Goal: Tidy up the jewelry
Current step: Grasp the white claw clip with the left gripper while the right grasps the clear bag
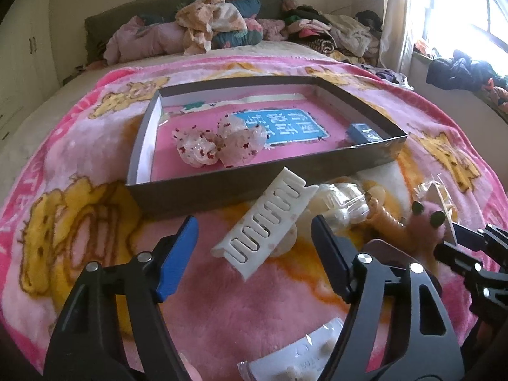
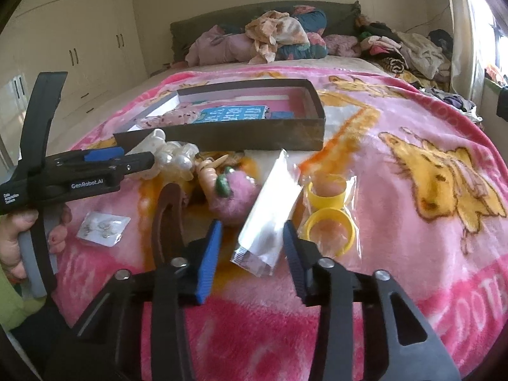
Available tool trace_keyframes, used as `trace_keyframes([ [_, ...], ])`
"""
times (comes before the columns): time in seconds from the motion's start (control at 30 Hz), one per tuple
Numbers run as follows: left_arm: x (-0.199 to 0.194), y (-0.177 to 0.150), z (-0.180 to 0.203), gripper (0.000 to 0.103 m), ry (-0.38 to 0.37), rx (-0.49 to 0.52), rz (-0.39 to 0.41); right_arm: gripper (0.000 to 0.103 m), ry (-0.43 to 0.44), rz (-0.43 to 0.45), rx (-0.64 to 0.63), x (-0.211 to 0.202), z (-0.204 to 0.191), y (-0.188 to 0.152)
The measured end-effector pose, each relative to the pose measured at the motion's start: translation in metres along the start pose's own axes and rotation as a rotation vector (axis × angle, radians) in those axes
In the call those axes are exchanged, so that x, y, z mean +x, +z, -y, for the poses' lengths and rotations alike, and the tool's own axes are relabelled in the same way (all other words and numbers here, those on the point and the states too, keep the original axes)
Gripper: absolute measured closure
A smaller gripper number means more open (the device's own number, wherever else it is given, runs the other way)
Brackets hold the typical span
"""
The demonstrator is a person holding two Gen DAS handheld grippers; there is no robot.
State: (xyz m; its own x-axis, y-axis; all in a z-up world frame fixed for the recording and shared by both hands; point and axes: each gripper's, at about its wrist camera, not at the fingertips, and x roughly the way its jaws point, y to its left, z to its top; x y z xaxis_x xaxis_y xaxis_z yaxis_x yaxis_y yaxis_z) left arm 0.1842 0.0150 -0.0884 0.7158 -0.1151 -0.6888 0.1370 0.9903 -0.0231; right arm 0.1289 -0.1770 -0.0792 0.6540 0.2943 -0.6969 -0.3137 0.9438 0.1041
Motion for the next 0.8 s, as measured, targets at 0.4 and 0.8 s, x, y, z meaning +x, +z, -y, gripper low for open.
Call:
trace_keyframes([
  [0.4,0.013,0.000,-0.007,0.063,-0.041,-0.012,-0.030,0.091,0.004,0.010,0.073,-0.008,0.022,-0.002],
  [0.8,0.006,-0.004,-0.006,0.078,-0.067,0.001,-0.035,0.092,0.016,0.067,0.115,-0.028,0.026,0.005],
])
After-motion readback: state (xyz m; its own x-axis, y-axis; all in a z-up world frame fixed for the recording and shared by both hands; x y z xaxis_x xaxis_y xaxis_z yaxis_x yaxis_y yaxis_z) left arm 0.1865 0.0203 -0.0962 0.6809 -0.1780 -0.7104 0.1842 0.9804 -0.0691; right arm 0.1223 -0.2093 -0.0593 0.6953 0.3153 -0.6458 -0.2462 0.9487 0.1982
